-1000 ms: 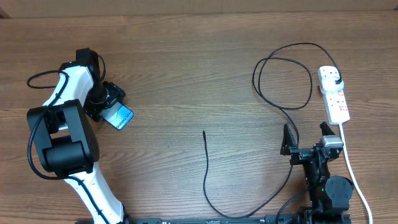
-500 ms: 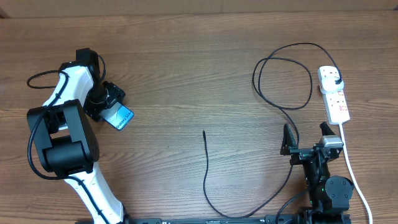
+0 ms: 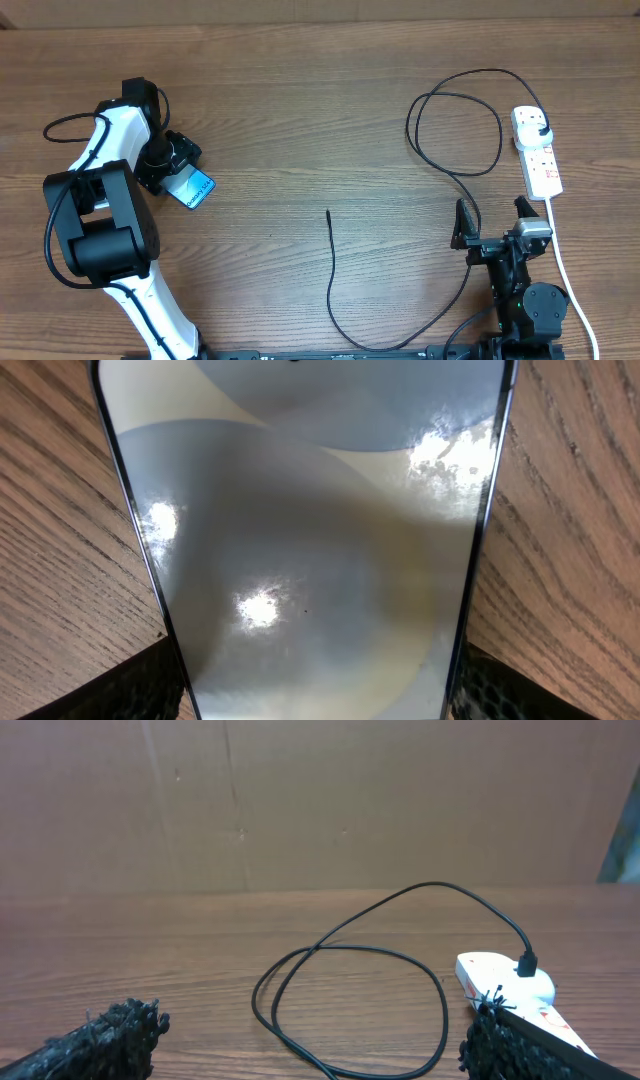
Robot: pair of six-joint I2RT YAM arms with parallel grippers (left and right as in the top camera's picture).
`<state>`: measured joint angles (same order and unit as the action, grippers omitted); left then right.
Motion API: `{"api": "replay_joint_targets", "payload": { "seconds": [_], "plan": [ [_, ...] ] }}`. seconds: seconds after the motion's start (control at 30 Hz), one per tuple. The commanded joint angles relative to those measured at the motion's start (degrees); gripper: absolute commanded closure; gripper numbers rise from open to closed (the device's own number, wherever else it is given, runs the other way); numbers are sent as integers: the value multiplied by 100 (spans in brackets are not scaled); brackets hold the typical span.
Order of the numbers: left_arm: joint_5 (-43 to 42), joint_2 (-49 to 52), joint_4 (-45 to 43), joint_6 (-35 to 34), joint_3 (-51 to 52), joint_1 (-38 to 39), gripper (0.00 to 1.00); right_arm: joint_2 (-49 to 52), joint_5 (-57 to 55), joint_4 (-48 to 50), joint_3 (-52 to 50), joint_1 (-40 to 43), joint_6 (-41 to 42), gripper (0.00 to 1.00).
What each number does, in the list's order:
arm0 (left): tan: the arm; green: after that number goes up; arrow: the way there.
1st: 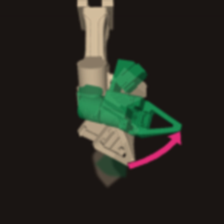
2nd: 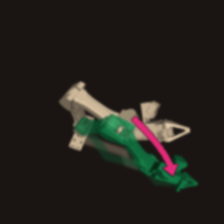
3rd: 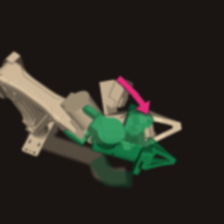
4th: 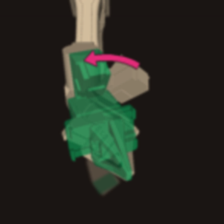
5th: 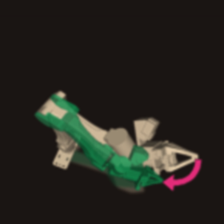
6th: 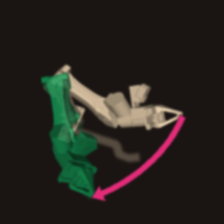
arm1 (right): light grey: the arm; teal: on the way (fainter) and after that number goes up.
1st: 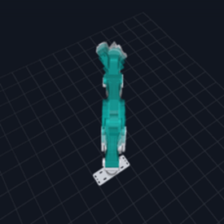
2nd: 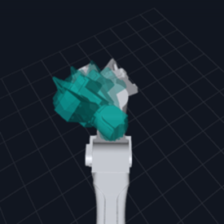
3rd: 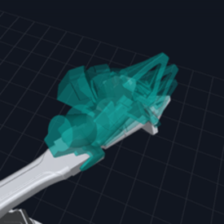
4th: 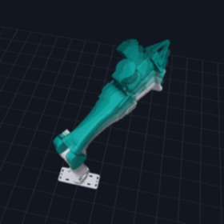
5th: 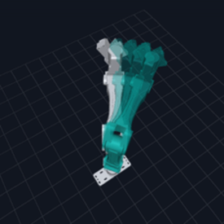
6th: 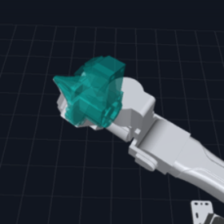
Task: Plug charger to phone and switch on socket
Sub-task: 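Close the left gripper on the phone's sides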
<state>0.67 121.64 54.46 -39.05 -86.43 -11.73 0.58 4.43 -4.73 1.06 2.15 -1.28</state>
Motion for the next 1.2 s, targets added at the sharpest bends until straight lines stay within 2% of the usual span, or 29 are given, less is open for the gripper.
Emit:
{"api": "replay_joint_targets", "payload": {
  "seconds": [0.0, 0.77, 1.17],
  "plan": [
    [251, 157, 76, -33, -35, -63, 18, -42, -48, 28, -61, -33, -11, 0],
    [251, 157, 83, -33, -35, -63, 22, -42, -48, 28, -61, -33, -11, 0],
    [251, 157, 83, -33, -35, -63, 28, -42, -48, 28, -61, -33, -11, 0]
  ]
}}
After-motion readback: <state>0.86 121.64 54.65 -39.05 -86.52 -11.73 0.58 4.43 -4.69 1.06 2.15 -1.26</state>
